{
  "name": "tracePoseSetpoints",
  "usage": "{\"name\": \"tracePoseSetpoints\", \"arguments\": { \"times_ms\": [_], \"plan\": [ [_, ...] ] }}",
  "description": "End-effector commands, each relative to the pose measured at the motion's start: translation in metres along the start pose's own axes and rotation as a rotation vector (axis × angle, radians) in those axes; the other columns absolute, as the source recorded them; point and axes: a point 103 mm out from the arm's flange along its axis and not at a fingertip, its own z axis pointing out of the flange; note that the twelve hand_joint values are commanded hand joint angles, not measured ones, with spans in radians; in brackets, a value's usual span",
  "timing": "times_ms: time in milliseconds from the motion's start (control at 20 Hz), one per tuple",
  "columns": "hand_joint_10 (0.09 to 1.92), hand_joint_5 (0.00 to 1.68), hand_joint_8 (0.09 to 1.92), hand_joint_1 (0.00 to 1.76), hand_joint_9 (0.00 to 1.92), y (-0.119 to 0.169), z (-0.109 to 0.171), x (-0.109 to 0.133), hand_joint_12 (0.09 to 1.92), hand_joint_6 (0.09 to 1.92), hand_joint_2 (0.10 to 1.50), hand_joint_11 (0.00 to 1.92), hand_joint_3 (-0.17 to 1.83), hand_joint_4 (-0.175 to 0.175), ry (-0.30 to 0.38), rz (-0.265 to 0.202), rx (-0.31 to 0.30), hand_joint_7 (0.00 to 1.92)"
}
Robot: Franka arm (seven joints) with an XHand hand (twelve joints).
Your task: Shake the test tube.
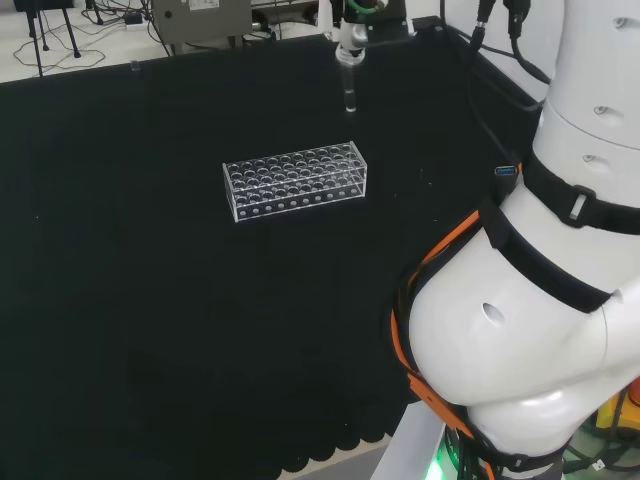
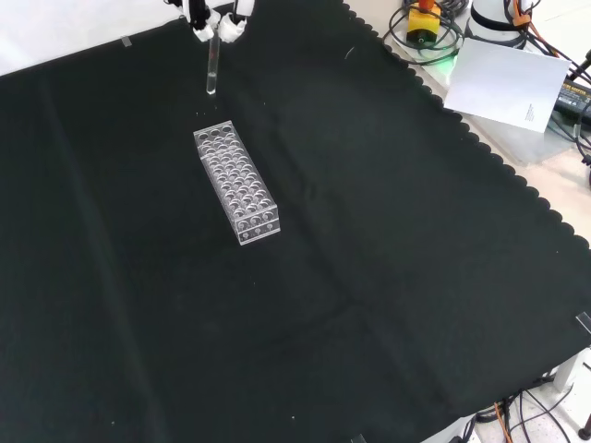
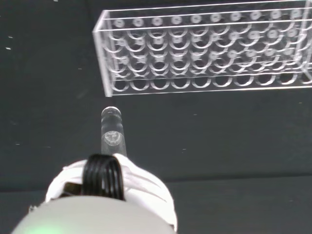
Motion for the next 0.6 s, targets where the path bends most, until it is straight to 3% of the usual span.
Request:
{"name": "tracePoseSetpoints", "arguments": {
  "times_ms": [50, 600],
  "plan": [
    [0.09, 1.38, 0.58, 1.44, 1.51, 0.005, 0.003, 0.043, 1.2, 0.44, 0.57, 0.75, 0.69, -0.175, 0.023, -0.085, 0.006, 1.47],
    [0.09, 1.38, 0.58, 1.44, 1.51, 0.011, -0.006, 0.138, 1.2, 0.44, 0.57, 0.75, 0.69, -0.175, 0.093, -0.273, -0.007, 1.47]
  ]
}}
